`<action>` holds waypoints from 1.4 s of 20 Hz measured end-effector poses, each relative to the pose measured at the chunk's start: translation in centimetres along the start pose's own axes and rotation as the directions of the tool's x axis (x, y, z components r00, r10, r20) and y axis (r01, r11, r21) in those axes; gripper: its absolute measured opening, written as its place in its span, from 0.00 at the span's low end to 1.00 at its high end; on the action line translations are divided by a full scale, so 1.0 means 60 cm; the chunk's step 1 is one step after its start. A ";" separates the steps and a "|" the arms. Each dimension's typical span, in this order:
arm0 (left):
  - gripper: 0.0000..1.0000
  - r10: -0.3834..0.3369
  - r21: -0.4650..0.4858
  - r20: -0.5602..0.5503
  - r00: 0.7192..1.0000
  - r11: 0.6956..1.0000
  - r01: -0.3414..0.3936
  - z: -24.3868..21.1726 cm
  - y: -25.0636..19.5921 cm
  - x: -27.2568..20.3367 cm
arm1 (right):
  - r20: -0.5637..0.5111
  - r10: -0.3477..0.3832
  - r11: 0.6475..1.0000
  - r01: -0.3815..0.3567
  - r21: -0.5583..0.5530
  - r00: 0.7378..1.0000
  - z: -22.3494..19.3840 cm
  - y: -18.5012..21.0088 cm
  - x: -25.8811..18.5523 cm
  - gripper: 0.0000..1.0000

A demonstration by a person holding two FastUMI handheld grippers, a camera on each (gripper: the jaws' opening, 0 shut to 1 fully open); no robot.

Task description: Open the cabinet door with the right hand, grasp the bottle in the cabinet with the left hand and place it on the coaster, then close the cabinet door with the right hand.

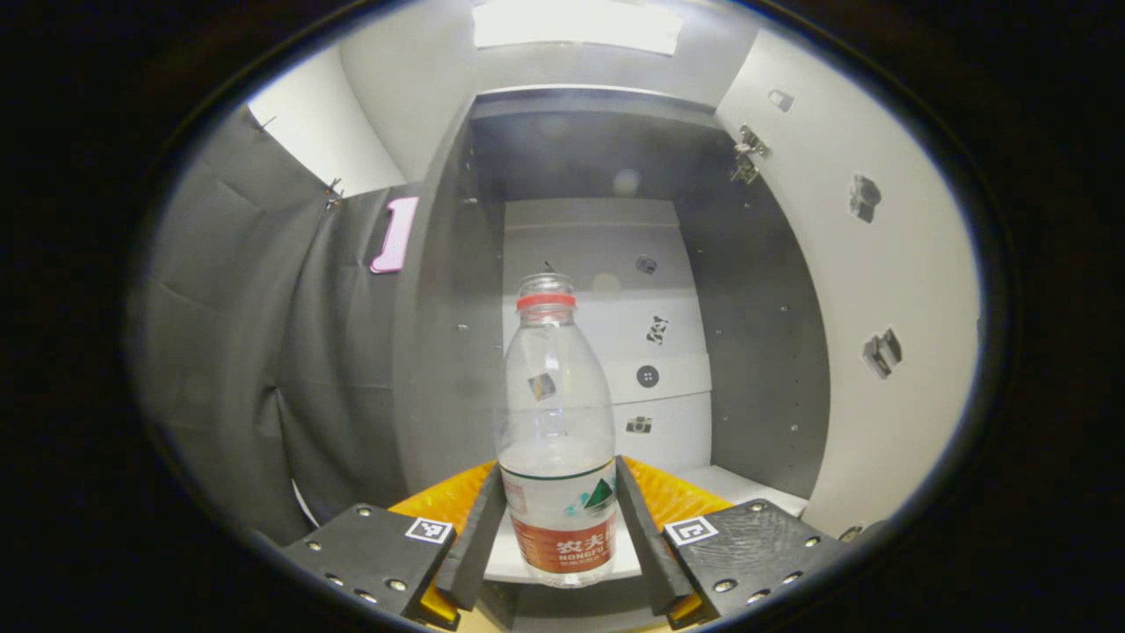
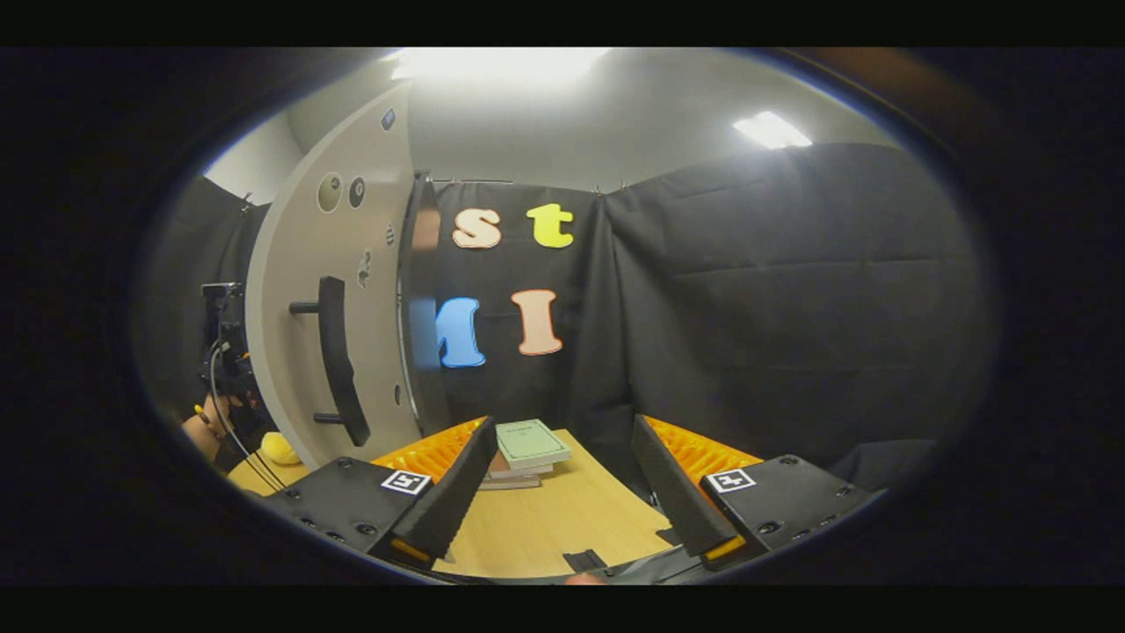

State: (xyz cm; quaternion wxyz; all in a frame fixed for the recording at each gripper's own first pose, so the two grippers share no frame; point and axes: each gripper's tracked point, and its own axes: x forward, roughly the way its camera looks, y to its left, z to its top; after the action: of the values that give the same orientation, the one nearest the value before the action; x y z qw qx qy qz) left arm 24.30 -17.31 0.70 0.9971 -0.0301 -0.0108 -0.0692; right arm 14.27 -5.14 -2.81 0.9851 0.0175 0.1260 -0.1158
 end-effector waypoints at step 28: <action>0.70 0.065 -0.085 -0.226 0.972 0.993 -0.086 -0.344 0.157 -0.413 | -0.029 0.130 0.991 -0.128 0.046 0.991 -0.063 0.058 0.033 0.98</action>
State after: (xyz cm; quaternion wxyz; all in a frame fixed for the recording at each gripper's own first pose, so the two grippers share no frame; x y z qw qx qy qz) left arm 1.45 -5.85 -21.08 0.9914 -0.0696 0.1057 -0.0346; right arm 16.03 -1.98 -6.94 0.9878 0.0489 0.1378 -0.0543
